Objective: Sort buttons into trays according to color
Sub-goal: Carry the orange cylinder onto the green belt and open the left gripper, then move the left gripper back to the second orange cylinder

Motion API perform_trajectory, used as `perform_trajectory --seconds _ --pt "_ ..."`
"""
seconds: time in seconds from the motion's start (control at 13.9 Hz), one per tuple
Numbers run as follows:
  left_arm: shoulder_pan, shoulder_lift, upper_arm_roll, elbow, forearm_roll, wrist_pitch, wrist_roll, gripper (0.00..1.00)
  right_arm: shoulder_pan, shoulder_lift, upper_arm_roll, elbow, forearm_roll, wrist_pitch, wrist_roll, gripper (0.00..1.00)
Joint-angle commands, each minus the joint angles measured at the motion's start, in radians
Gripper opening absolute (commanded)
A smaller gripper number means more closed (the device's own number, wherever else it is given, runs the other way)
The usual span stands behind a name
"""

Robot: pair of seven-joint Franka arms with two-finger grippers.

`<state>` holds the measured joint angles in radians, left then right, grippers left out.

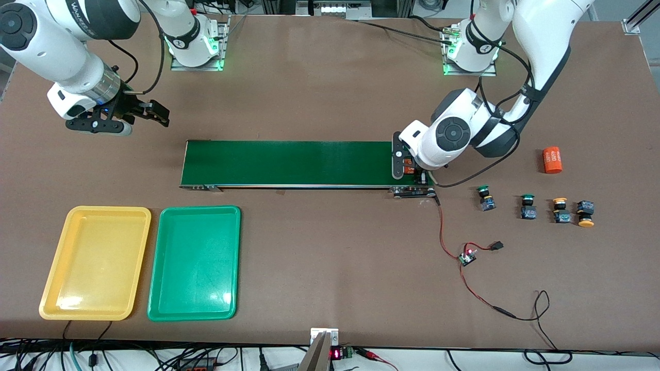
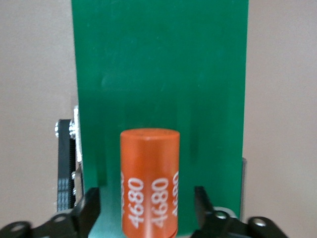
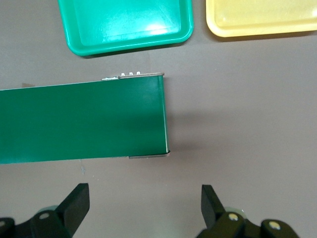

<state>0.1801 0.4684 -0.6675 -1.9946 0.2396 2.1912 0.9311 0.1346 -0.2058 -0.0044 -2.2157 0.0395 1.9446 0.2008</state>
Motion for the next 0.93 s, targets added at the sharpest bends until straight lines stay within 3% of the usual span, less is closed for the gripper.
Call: perform_trajectory --seconds 0.0,0.29,0.5,0.72,0.86 --pt "0.056 -0.049 -0.009 0.051 0.012 -0.092 -0.008 1.0 -0.004 0.005 0.0 0.014 0.008 -0.004 -0.004 1.0" --pt "0.149 -0.068 -0.004 0.236 -0.029 -0.387 -0.161 1.0 -0.004 0.006 0.0 0.013 0.008 -0.003 -0.003 1.0" --pt "0.219 -0.068 0.006 0.295 -0.029 -0.49 -0.329 1.0 -0.003 0.008 0.0 0.014 0.008 -0.001 -0.003 1.0" --pt "0.21 -0.125 0.084 0.278 -0.026 -0.51 -0.597 1.0 -0.001 0.011 0.0 0.014 0.008 -0.001 -0.003 1.0" --pt "0.153 -0.158 0.226 0.231 -0.029 -0.501 -0.669 1.0 0.0 0.011 0.0 0.013 0.008 -0.006 -0.003 1.0"
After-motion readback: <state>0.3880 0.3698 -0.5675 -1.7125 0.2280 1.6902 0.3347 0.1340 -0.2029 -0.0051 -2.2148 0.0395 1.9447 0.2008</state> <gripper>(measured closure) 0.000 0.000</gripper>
